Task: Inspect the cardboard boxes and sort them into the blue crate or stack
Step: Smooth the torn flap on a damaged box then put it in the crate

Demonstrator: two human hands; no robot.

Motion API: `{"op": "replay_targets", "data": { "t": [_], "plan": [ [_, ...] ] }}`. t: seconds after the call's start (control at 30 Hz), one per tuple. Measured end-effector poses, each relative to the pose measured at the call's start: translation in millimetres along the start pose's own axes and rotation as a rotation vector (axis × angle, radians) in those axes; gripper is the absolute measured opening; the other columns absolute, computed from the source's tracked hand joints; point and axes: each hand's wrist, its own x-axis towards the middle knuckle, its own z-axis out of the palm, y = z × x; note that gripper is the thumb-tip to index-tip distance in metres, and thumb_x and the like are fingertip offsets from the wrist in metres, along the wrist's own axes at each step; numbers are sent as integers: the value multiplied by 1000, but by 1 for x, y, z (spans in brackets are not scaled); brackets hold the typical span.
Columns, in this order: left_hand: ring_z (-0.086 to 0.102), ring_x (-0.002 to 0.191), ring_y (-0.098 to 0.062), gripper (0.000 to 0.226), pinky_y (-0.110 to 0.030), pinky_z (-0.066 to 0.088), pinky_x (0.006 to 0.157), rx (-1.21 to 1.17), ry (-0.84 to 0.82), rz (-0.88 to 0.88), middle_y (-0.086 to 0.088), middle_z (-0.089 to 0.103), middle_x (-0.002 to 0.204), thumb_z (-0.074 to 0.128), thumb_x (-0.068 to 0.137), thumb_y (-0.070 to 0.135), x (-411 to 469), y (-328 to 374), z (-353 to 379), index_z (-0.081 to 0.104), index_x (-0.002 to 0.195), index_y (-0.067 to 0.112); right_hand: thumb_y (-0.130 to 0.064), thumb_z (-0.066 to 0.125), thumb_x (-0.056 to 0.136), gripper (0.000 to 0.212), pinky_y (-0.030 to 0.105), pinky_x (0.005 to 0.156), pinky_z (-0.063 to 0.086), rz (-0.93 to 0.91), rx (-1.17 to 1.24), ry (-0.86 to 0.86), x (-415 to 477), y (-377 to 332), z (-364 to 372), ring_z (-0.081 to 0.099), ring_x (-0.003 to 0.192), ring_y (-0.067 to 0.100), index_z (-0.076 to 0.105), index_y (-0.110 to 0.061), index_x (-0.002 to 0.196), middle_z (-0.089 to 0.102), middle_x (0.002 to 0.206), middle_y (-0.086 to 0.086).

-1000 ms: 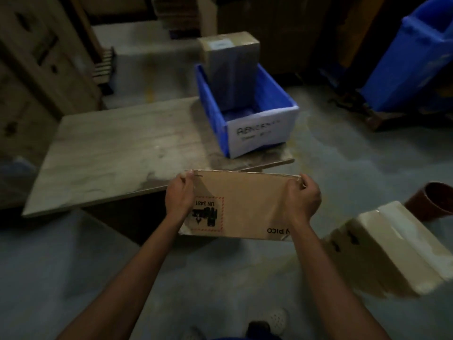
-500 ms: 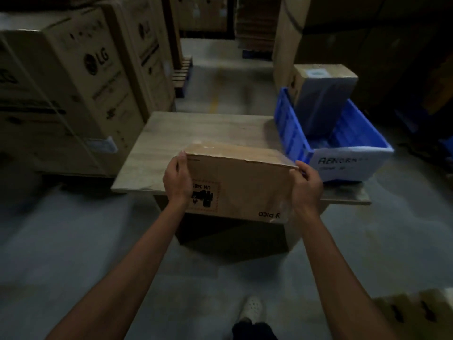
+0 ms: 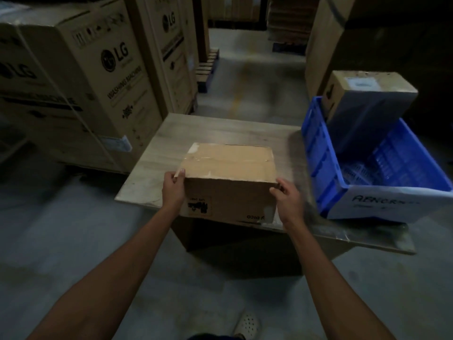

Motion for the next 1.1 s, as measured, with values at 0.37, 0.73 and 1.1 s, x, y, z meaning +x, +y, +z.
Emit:
{"op": "replay_targets", "data": {
  "t": [0.37,0.73,1.1],
  "plan": [
    [53,115,-24,34,-33,44,93,38,-142,-63,-7,53,123,49,104,19,62,-37,15,42,134,4,-25,71,83,36,41,102,47,14,-201,-120,70,27,47,58,115,23,68,-14,117,61,124,6],
    [54,120,-22,36,-30,45,93,-7,-235,8,-2,55,125,47,106,30,182,-35,12,43,137,12,-21,70,93,59,26,101,40,36,-379,-60,133,-4,134,51,130,21,50,-3,146,39,152,6],
    [29,148,-29,53,-49,22,121,672,-306,808,-14,37,157,36,104,33,211,-29,7,37,151,8,-31,56,94,58,53,121,25,-457,-840,-187,139,-27,236,23,152,33,46,-12,148,30,163,14]
  ]
}}
